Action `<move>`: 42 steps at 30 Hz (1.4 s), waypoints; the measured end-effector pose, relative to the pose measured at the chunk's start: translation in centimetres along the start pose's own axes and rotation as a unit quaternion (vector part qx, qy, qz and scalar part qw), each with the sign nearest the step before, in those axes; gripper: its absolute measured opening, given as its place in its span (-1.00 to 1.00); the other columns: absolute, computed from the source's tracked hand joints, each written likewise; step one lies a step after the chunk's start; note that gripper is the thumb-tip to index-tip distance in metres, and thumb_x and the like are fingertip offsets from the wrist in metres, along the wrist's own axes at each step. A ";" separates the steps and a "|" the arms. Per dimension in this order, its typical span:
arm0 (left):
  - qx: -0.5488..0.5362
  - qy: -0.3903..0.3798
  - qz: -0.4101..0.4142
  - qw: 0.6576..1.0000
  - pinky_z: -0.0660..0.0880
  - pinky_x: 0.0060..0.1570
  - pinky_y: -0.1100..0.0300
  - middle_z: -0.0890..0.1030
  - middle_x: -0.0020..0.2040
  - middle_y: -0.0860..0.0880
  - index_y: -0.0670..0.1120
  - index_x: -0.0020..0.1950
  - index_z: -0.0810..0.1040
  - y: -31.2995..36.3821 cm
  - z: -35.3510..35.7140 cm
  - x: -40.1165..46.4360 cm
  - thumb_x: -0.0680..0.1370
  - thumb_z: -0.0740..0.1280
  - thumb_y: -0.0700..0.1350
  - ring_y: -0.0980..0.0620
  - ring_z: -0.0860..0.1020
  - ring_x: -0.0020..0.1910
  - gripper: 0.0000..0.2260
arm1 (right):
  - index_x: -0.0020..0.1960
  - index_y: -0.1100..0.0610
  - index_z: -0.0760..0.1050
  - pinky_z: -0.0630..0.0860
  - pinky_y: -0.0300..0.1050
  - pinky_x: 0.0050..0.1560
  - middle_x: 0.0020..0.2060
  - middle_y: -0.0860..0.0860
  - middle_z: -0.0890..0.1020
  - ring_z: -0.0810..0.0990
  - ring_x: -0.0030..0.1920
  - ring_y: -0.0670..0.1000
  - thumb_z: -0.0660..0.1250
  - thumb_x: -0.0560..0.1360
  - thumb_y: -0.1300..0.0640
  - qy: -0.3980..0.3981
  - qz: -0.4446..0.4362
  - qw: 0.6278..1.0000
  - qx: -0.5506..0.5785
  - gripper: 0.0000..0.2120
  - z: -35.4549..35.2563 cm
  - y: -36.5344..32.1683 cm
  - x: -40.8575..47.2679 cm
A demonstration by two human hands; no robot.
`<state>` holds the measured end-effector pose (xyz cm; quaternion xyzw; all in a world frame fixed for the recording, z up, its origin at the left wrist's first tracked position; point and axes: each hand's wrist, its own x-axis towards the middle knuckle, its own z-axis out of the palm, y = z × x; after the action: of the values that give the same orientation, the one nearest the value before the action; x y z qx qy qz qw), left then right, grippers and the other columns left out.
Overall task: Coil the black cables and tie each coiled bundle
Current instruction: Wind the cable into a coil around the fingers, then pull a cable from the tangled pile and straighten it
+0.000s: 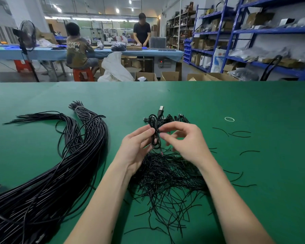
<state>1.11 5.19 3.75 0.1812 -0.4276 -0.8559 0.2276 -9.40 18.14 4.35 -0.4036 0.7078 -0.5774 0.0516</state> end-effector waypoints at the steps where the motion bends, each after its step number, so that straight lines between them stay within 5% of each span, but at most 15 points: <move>1: -0.010 -0.005 -0.008 1.000 0.62 -0.14 0.26 0.71 -0.07 -0.10 -0.23 0.21 0.58 0.1 0.1 0.0 0.46 0.42 -0.29 0.07 0.64 -0.23 -0.68 | -0.03 -0.10 0.71 0.52 -0.36 -0.25 -0.13 -0.22 0.73 0.64 -0.32 -0.15 0.55 0.47 0.12 -0.001 -0.047 0.998 -0.050 -0.86 -0.3 0.2 0.0; 5: -0.018 -0.017 -0.040 0.999 0.63 -0.21 0.27 0.72 -0.12 -0.09 -0.21 0.15 0.62 0.3 0.0 0.0 0.40 0.44 -0.26 0.09 0.65 -0.27 -0.68 | 0.00 -0.09 0.74 0.44 -0.46 -0.20 -0.12 -0.28 0.72 0.67 -0.22 -0.12 0.59 0.44 0.08 0.014 -0.141 0.984 -0.112 -0.84 -1.0 0.7 -0.1; 12: -0.024 -0.033 -0.074 0.996 0.59 -0.34 0.29 0.71 -0.12 -0.11 -0.21 0.11 0.64 0.4 -0.3 -0.2 0.33 0.47 -0.24 0.10 0.64 -0.32 -0.65 | -0.07 0.02 0.76 0.55 -0.27 -0.29 -0.18 -0.19 0.72 0.69 -0.19 -0.09 0.56 0.47 0.08 0.038 -0.198 0.976 -0.089 -0.94 -0.8 1.0 -0.1; 14: -0.028 -0.036 -0.067 0.997 0.59 -0.31 0.29 0.71 -0.10 -0.11 -0.22 0.15 0.61 0.3 -0.2 -0.3 0.33 0.46 -0.24 0.10 0.64 -0.30 -0.61 | -0.12 0.05 0.75 0.59 -0.23 -0.29 -0.25 -0.13 0.72 0.69 -0.26 -0.07 0.55 0.48 0.12 0.053 -0.163 0.984 -0.052 -0.99 -0.4 1.0 -0.2; 17: -0.018 -0.043 -0.009 0.999 0.60 -0.18 0.27 0.70 -0.01 -0.12 -0.24 0.24 0.57 0.1 -0.1 -0.2 0.35 0.45 -0.23 0.08 0.65 -0.21 -0.55 | -0.19 0.09 0.75 0.63 -0.22 -0.30 -0.32 0.02 0.71 0.66 -0.35 -0.04 0.55 0.45 0.09 0.020 0.040 0.990 0.137 -0.92 0.6 0.4 -0.3; 19: 0.010 -0.039 0.040 0.998 0.59 -0.07 0.27 0.68 0.04 -0.13 -0.23 0.23 0.58 -0.1 -0.1 -0.2 0.36 0.46 -0.21 0.06 0.64 -0.13 -0.56 | -0.25 0.15 0.73 0.57 -0.32 -0.38 -0.33 0.05 0.67 0.61 -0.40 -0.10 0.55 0.37 0.08 -0.044 0.212 0.921 0.322 -0.87 0.9 0.1 -0.4; 22: 0.029 -0.040 0.079 0.996 0.58 0.06 0.25 0.68 0.06 -0.15 -0.25 0.21 0.60 -0.2 0.0 -0.3 0.36 0.46 -0.22 0.03 0.65 -0.03 -0.58 | -0.25 0.27 0.66 0.52 -0.38 -0.49 -0.37 0.05 0.61 0.57 -0.48 -0.13 0.54 0.32 0.23 -0.114 0.392 0.699 0.587 -0.88 1.2 0.0 -0.6; 23: 0.030 -0.037 0.080 0.996 0.58 0.08 0.24 0.69 0.06 -0.16 -0.25 0.19 0.60 -0.2 -0.1 -0.3 0.36 0.47 -0.23 0.02 0.65 -0.03 -0.60 | -0.24 0.29 0.66 0.52 -0.38 -0.50 -0.37 0.05 0.60 0.57 -0.48 -0.13 0.54 0.32 0.25 -0.115 0.400 0.667 0.617 -0.89 1.4 -0.1 -0.7; 24: 0.029 -0.030 0.075 0.996 0.58 0.07 0.23 0.69 0.04 -0.15 -0.24 0.17 0.61 -0.3 -0.2 -0.3 0.36 0.46 -0.23 0.01 0.65 -0.04 -0.62 | -0.24 0.28 0.66 0.52 -0.38 -0.50 -0.35 0.05 0.61 0.58 -0.47 -0.13 0.53 0.33 0.25 -0.109 0.393 0.679 0.610 -0.90 1.6 -0.2 -0.7; 29: -0.025 -0.013 0.026 0.999 0.60 -0.12 0.29 0.70 -0.05 -0.11 -0.20 0.13 0.60 -0.1 -0.2 -0.2 0.36 0.45 -0.24 0.06 0.66 -0.19 -0.65 | -0.10 0.16 0.70 0.58 -0.32 -0.36 -0.23 0.07 0.72 0.65 -0.35 -0.10 0.48 0.50 0.26 0.008 0.214 0.901 0.378 -0.95 2.1 -0.4 -0.3; 32: -0.081 -0.010 -0.010 0.997 0.59 -0.23 0.31 0.72 -0.10 -0.10 -0.20 0.13 0.59 0.2 0.0 -0.2 0.33 0.45 -0.25 0.10 0.67 -0.23 -0.63 | -0.01 0.12 0.71 0.64 -0.22 -0.26 -0.20 0.06 0.75 0.70 -0.28 -0.03 0.51 0.49 0.27 0.010 0.073 0.972 0.223 -0.89 1.5 -0.1 -0.5; 38: -0.074 -0.015 -0.018 0.997 0.59 -0.24 0.32 0.73 -0.10 -0.09 -0.20 0.14 0.59 0.2 -0.1 -0.3 0.32 0.46 -0.26 0.11 0.67 -0.25 -0.61 | -0.09 -0.04 0.76 0.60 -0.22 -0.33 -0.26 -0.04 0.75 0.67 -0.32 -0.06 0.53 0.49 0.16 0.042 -0.021 0.995 0.082 -0.90 0.7 0.1 -0.8; 42: -0.032 -0.030 0.018 0.999 0.58 -0.20 0.32 0.72 -0.07 -0.08 -0.20 0.13 0.60 0.2 -0.3 -0.3 0.35 0.45 -0.24 0.11 0.66 -0.22 -0.65 | -0.21 0.07 0.76 0.49 -0.31 -0.42 -0.35 0.01 0.68 0.54 -0.38 -0.09 0.55 0.44 0.14 0.000 0.145 0.960 0.241 -0.94 1.1 -0.1 -0.4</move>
<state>1.54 5.08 3.75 0.1405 -0.4101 -0.8697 0.2360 -8.51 17.53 3.99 -0.2724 0.5986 -0.7171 0.2306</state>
